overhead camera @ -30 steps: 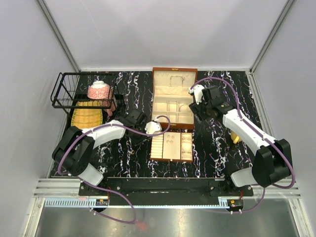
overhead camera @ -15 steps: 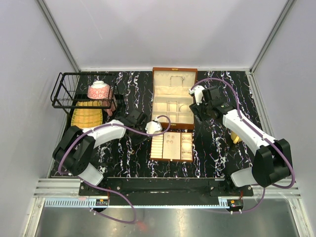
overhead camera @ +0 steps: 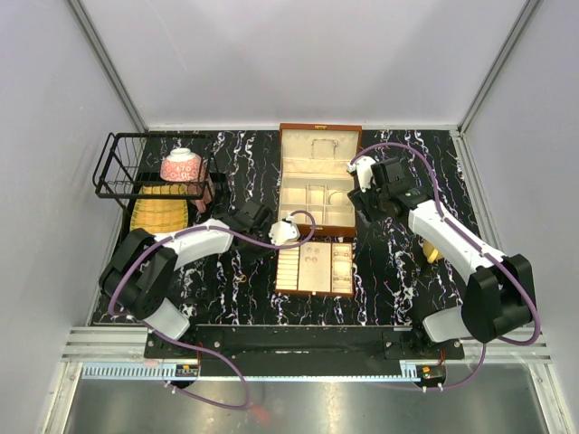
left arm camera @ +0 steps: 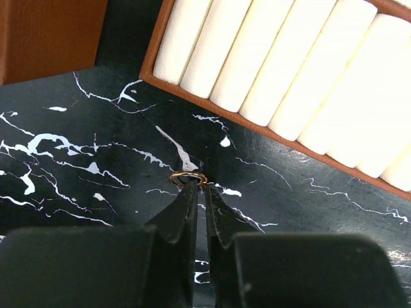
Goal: Organize the mixed jewelry
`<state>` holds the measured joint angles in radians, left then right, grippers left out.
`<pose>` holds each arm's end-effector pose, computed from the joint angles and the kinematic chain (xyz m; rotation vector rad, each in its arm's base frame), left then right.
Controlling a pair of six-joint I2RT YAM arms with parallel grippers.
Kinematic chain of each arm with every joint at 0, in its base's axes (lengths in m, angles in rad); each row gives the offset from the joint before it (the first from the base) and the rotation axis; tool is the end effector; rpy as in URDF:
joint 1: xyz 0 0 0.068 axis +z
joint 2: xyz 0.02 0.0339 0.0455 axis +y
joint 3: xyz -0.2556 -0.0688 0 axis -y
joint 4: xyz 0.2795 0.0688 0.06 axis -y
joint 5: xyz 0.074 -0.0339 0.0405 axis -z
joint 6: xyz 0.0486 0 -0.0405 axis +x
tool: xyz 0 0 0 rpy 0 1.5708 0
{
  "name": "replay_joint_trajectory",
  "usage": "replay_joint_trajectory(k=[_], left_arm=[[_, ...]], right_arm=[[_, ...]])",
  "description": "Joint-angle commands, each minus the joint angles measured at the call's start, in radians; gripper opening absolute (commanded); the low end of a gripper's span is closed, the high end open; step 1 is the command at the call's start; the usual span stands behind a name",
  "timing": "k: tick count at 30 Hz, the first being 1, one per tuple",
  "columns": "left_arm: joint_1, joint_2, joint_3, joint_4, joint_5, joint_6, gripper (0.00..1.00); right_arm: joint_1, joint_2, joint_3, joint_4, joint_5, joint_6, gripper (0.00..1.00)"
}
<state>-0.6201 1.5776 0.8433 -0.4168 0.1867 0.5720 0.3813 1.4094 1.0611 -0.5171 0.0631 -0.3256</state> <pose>0.2544 -0.1927 0.1152 1.5687 2.2161 -0.2680 0.3182 0.1243 0.2335 -0.8161 2.2937 -0.0518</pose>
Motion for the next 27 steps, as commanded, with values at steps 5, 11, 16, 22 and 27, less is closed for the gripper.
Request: replay_joint_trajectory(k=[5,11,16,22,27], left_arm=[[-0.009,0.003,-0.012,-0.008,0.005,0.002,0.0],[-0.009,-0.054,-0.007,-0.034,0.005,0.015,0.0],[-0.009,-0.09,0.002,-0.053,0.013,0.023,0.0],[-0.009,-0.09,0.019,-0.069,0.02,0.034,0.0],[-0.009,-0.109,0.016,-0.079,0.069,0.048,0.0]], right_arm=[[-0.012,-0.024,0.008,0.031,0.014,0.0,0.7],[-0.012,-0.023,0.011,0.029,0.001,0.008,0.7],[-0.012,-0.024,0.01,0.029,-0.002,0.011,0.7],[-0.013,-0.035,-0.003,0.029,-0.002,0.013,0.69],[-0.012,-0.041,-0.004,0.029,-0.006,0.017,0.69]])
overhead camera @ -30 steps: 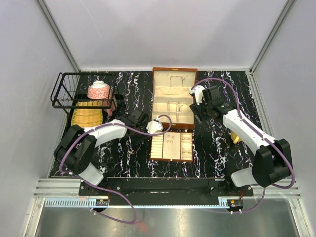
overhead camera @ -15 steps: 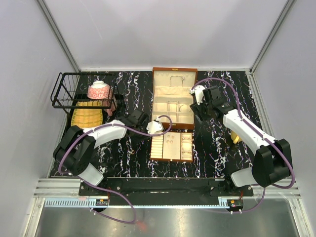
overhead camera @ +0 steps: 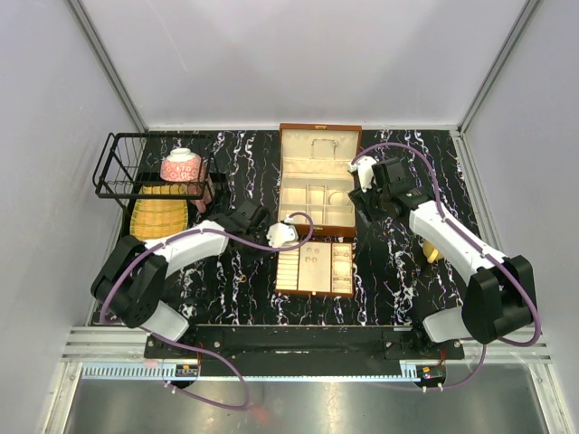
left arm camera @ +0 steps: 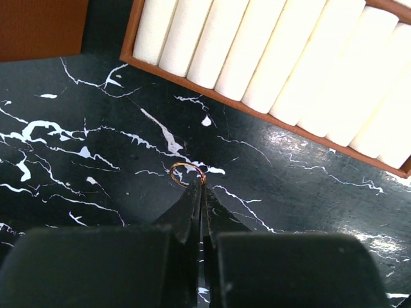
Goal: Organize the mixed jewelry
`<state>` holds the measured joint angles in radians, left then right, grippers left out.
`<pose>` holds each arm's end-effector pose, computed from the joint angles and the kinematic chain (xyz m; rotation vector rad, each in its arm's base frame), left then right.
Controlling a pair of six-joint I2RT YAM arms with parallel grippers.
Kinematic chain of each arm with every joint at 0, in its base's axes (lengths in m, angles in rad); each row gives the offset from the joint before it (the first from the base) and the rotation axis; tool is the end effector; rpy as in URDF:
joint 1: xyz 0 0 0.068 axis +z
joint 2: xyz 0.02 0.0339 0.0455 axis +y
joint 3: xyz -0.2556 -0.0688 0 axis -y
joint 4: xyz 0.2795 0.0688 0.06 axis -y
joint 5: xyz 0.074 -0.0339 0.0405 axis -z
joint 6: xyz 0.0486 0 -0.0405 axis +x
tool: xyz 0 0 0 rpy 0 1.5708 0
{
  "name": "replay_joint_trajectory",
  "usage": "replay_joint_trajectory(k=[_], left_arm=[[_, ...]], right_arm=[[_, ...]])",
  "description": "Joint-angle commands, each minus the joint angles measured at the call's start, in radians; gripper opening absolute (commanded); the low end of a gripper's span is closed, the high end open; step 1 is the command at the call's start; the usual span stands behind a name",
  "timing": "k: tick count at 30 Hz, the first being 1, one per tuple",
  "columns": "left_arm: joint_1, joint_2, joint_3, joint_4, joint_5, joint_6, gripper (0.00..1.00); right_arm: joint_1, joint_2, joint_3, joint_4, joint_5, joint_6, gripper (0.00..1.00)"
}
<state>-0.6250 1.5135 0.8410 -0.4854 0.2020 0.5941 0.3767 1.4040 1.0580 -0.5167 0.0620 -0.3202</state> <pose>0.2458 -0.1894 0.1301 1.6037 2.1959 -0.2843 0.3178 0.1225 0.2342 -0.8041 2.2951 -0.0500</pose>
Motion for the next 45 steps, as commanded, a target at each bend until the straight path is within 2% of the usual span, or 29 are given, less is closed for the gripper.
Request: replay_joint_trajectory(k=[1,5,10,16,20,31,39,45], left_arm=[[-0.004,-0.067,0.017,-0.009,0.066,0.03,0.0],[-0.004,-0.128,0.026,-0.019,0.137,0.038,0.0],[-0.013,-0.199,0.078,-0.07,0.154,0.058,0.0],[-0.108,-0.231,0.154,-0.125,0.031,0.076,0.0],[-0.205,-0.214,0.239,-0.211,-0.109,0.101,0.0],[-0.295,-0.17,0.36,-0.22,-0.418,0.16,0.0],[-0.351,-0.136,0.386,-0.194,-0.489,0.187,0.0],[-0.363,-0.122,0.392,-0.182,-0.497,0.187,0.0]], right_arm=[[-0.007,-0.034,0.006,0.027,-0.011,0.015,0.69],[-0.018,-0.008,0.069,-0.02,-0.106,0.05,0.69],[-0.025,0.044,0.178,-0.074,-0.224,0.101,0.69],[-0.024,0.114,0.273,-0.132,-0.355,0.125,0.68],[-0.025,0.154,0.336,-0.183,-0.438,0.133,0.67],[-0.025,0.243,0.494,-0.288,-0.64,0.182,0.63],[-0.022,0.335,0.625,-0.352,-0.803,0.239,0.55],[-0.01,0.378,0.639,-0.344,-0.876,0.28,0.54]])
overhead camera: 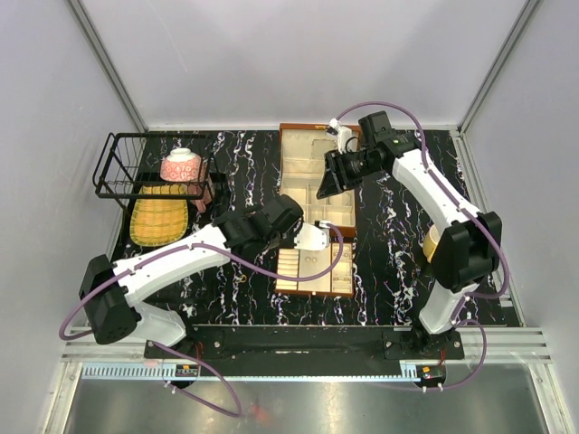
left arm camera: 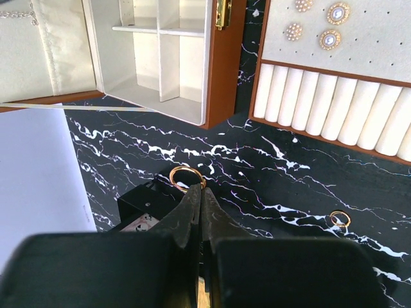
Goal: Organize the mixed jewelry
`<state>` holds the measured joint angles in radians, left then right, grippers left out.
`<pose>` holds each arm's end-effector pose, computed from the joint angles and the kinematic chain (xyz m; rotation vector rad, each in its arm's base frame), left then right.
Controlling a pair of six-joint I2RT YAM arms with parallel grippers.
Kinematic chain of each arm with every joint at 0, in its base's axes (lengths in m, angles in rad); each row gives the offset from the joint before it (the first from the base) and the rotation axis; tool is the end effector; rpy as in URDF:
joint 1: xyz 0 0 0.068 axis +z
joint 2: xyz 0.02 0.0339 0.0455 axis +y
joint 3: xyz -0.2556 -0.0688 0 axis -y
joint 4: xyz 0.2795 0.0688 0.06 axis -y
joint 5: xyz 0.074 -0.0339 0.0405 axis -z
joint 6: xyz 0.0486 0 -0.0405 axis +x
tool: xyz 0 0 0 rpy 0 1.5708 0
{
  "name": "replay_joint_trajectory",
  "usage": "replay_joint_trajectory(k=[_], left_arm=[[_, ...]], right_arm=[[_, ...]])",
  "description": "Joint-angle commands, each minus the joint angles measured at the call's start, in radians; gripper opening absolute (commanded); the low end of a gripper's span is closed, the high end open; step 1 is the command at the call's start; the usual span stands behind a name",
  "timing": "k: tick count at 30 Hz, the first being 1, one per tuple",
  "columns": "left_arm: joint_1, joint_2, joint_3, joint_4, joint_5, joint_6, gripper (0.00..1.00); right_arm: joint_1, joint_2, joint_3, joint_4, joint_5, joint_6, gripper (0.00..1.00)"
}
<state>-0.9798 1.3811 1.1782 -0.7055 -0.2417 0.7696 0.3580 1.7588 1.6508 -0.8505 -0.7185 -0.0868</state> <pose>0.1948 -0.2694 0.2714 1.8157 1.6507 0.2077 0.3781 0.1756 0.3036 -0.8242 2.3258 1.0165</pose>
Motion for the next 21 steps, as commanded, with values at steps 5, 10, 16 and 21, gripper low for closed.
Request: replay_joint_trajectory(k=[5,10,16,21], left_arm=[[-0.011,0.016,0.069,0.037,-0.034,0.01,0.0],[-0.013,0.013,0.061,0.038,-0.016,0.007,0.0],[-0.014,0.01,0.055,0.038,-0.008,0.0,0.0],[-0.013,0.007,0.058,0.038,-0.005,0.0,0.0]], right_arm=[[0.036,0.054,0.069,0.005,-0.142,0.081,0.54],[0.078,0.088,0.09,0.016,-0.154,0.12,0.53],[0.12,0.13,0.106,0.022,-0.153,0.14,0.5],[0.139,0.151,0.113,0.024,-0.154,0.147,0.49]])
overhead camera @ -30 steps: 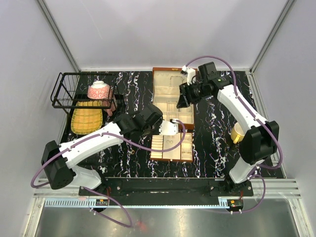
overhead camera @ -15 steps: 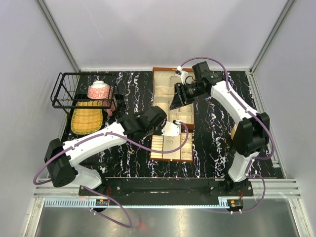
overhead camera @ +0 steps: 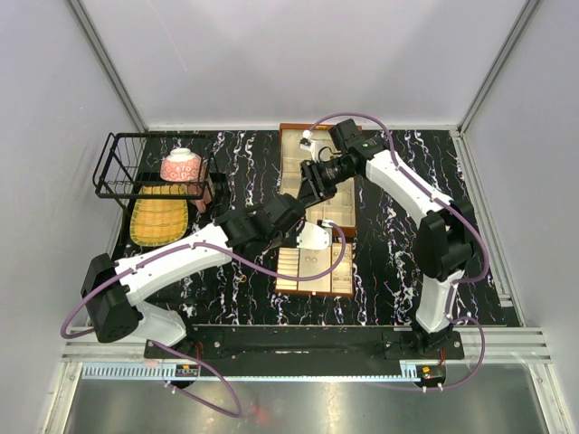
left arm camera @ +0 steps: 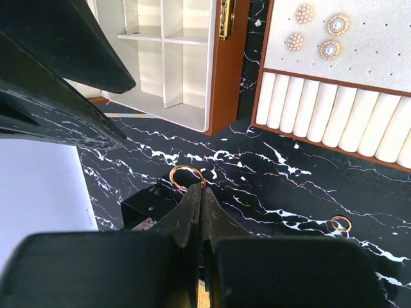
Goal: Organize the mixed jewelry
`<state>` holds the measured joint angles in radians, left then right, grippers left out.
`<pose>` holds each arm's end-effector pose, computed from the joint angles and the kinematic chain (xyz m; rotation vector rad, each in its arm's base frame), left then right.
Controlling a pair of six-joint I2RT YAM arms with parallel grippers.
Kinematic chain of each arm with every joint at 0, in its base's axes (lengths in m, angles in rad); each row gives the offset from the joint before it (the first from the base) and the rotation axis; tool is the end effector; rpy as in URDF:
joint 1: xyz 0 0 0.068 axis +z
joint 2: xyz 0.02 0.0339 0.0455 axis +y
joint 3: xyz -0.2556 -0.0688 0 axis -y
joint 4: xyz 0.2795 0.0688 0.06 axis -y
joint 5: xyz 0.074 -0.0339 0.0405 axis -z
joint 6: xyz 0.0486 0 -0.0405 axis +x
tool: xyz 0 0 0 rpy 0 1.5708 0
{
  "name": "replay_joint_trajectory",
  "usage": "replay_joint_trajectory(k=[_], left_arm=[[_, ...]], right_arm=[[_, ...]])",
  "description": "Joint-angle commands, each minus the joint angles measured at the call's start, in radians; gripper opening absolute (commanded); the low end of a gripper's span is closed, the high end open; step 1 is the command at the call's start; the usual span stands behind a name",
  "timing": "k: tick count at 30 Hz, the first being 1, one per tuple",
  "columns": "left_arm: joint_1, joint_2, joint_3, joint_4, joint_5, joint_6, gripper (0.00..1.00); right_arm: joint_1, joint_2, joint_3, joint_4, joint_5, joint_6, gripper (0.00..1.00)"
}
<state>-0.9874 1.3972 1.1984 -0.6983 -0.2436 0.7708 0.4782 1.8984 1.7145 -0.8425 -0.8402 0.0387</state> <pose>0.1956 -0.2750 0.2742 1.8125 1.6369 0.2046 0.3768 0.2361 0.2723 -0.8645 2.4148 1.2807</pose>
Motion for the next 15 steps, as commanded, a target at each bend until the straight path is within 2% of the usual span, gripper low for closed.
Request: replay_joint_trajectory(k=[1,15], left_arm=[[-0.005,-0.009,0.038,0.033,-0.002,0.004,0.0],[-0.007,-0.006,0.036,0.029,0.003,0.002,0.0]], right_arm=[[0.02,0.011,0.051,0.016,-0.034,0.023,0.49],[0.06,0.034,0.057,0.017,-0.059,0.018,0.47]])
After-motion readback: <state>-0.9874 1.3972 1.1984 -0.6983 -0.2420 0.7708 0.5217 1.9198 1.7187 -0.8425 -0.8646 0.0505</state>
